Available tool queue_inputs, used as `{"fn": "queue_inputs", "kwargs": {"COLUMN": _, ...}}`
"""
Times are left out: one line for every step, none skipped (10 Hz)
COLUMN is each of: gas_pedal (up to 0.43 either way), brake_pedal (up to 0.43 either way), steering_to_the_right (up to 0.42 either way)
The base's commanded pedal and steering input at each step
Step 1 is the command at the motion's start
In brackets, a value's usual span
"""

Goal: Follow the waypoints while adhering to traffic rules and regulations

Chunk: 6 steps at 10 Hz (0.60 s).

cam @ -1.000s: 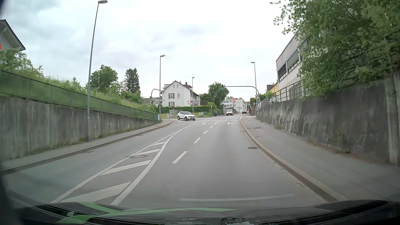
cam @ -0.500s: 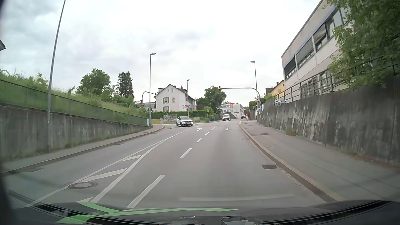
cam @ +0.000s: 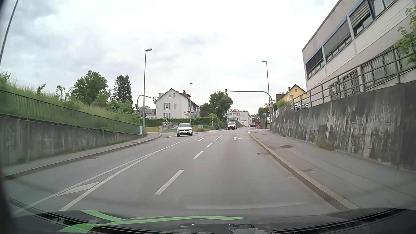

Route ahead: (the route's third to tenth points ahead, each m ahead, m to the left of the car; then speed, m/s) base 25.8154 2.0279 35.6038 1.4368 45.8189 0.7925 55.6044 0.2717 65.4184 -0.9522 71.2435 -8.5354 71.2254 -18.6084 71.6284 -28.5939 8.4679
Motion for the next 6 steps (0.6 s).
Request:
{"fn": "queue_inputs", "kwargs": {"gas_pedal": 0.000, "brake_pedal": 0.000, "steering_to_the_right": 0.007}}
{"fn": "queue_inputs", "kwargs": {"gas_pedal": 0.000, "brake_pedal": 0.000, "steering_to_the_right": 0.007}}
{"fn": "queue_inputs", "kwargs": {"gas_pedal": 0.000, "brake_pedal": 0.000, "steering_to_the_right": 0.007}}
{"fn": "queue_inputs", "kwargs": {"gas_pedal": 0.000, "brake_pedal": 0.000, "steering_to_the_right": 0.006}}
{"fn": "queue_inputs", "kwargs": {"gas_pedal": 0.000, "brake_pedal": 0.000, "steering_to_the_right": 0.006}}
{"fn": "queue_inputs", "kwargs": {"gas_pedal": 0.000, "brake_pedal": 0.000, "steering_to_the_right": 0.006}}
